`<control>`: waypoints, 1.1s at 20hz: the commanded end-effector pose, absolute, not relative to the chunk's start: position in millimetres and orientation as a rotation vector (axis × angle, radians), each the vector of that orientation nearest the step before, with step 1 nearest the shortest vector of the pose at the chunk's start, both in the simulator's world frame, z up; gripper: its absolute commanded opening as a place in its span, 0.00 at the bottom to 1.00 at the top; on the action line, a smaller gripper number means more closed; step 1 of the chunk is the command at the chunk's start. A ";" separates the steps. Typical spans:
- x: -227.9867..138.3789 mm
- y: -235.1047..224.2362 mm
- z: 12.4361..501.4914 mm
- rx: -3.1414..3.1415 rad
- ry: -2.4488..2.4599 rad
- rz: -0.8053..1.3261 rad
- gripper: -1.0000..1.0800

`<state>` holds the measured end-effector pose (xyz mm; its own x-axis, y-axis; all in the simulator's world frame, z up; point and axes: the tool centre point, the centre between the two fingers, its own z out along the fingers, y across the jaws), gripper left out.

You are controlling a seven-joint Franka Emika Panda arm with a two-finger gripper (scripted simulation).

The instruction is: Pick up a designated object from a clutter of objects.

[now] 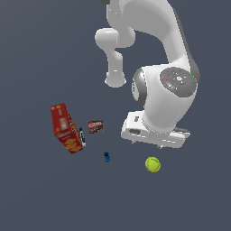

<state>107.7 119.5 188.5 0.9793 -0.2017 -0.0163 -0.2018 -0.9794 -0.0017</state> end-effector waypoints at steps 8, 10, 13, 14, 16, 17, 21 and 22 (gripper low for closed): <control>133.8 158.9 120.8 -3.107 0.464 0.007 0.96; 136.3 164.2 111.3 -3.104 0.483 0.005 0.96; 138.7 170.2 100.4 -3.101 0.505 0.002 0.96; 139.3 171.6 97.7 -3.100 0.510 0.001 0.96; 140.1 173.7 93.8 -3.099 0.518 0.001 0.96; 140.3 174.4 92.5 -3.098 0.520 0.000 0.96; 139.7 174.4 91.9 -3.099 0.518 0.002 0.96; 139.7 174.5 90.6 -3.099 0.518 0.002 0.96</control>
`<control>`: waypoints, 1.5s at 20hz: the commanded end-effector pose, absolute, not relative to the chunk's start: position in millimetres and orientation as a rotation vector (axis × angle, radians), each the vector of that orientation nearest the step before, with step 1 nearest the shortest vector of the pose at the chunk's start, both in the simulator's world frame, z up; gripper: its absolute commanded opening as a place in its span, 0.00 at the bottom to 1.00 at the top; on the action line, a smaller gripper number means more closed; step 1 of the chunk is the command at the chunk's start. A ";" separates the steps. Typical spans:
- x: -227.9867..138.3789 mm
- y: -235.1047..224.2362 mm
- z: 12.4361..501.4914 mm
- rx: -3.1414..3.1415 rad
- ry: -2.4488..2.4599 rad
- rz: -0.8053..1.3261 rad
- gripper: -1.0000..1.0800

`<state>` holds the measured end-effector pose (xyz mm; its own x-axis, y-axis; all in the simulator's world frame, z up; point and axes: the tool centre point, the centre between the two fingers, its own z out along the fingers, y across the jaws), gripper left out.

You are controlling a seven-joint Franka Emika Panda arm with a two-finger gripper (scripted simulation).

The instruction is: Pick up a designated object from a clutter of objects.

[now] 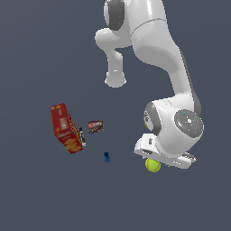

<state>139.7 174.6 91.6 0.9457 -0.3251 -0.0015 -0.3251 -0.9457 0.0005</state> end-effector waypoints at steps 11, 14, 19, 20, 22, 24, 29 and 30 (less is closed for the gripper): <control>139.0 174.6 43.3 3.098 -0.522 0.000 0.96; 139.9 175.0 40.5 3.098 -0.522 0.000 0.96; 140.4 175.1 41.4 3.098 -0.522 0.000 0.00; 140.4 175.1 41.4 3.098 -0.522 0.000 0.00; 140.4 175.1 41.4 3.098 -0.522 0.000 0.00; 140.4 175.1 41.4 3.098 -0.522 0.000 0.00; 139.9 174.9 42.0 3.098 -0.522 -0.002 0.00; 139.7 174.8 43.3 3.098 -0.522 -0.002 0.00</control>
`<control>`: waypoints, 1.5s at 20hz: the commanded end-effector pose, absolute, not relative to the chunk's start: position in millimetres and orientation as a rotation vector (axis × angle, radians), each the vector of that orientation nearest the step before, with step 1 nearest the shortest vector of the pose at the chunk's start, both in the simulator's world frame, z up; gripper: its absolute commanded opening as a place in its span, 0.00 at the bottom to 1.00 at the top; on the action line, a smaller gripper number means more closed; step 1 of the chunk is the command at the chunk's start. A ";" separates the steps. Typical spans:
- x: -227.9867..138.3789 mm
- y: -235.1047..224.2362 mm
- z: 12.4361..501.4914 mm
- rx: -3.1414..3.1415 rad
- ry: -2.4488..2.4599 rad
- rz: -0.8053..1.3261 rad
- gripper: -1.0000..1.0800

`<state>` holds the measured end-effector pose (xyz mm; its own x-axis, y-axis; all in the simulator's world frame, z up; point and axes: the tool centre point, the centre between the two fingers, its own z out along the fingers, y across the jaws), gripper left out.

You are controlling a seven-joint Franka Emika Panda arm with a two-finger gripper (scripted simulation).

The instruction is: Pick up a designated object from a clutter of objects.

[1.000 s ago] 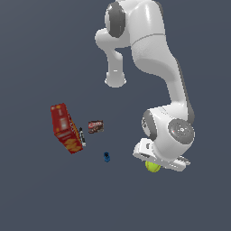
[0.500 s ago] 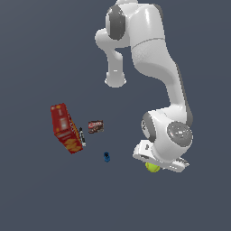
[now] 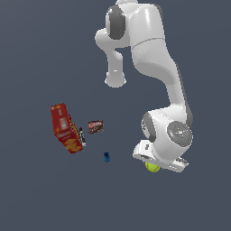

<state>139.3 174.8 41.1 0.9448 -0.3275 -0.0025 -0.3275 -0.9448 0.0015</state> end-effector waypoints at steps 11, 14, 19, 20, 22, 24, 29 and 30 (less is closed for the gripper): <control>133.4 169.6 96.5 3.098 -0.522 -0.002 0.00; 130.2 166.8 124.8 3.098 -0.522 -0.002 0.00; 123.7 161.5 182.4 3.098 -0.522 -0.001 0.00; 122.4 160.4 194.2 3.098 -0.522 -0.001 0.00; 119.9 158.3 217.9 3.098 -0.522 -0.001 0.00; 117.5 156.1 241.4 3.098 -0.522 -0.001 0.00; 112.0 151.0 299.3 3.098 -0.522 -0.001 0.00; 111.0 150.0 310.6 3.098 -0.522 -0.001 0.00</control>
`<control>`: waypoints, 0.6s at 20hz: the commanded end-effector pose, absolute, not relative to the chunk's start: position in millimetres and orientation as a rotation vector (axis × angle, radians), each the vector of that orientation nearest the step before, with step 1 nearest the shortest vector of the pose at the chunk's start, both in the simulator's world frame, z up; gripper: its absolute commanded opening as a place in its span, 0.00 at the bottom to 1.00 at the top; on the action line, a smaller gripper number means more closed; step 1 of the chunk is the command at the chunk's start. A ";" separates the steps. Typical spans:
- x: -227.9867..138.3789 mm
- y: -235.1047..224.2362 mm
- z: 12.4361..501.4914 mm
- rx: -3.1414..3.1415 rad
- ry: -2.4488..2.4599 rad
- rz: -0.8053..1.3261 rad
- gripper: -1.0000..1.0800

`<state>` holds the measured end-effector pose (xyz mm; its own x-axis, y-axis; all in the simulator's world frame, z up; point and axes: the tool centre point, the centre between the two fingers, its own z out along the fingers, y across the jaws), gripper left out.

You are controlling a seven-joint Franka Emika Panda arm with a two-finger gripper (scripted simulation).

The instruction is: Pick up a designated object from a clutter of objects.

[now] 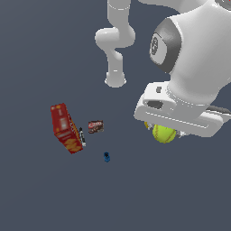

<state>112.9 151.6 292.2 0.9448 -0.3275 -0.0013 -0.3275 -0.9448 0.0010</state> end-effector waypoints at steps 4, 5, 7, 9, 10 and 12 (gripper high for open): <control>107.5 146.2 354.7 3.098 -0.522 -0.001 0.00; 106.9 145.4 364.7 3.098 -0.522 -0.001 0.00; 105.8 143.9 382.7 3.098 -0.522 -0.001 0.00; 105.0 142.7 397.9 3.098 -0.522 -0.001 0.00; 104.7 142.2 404.5 3.098 -0.522 -0.001 0.00; 104.1 141.0 416.3 3.098 -0.522 0.000 0.00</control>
<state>104.9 142.0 406.0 0.9448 -0.3276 -0.0005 -0.3276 -0.9448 0.0003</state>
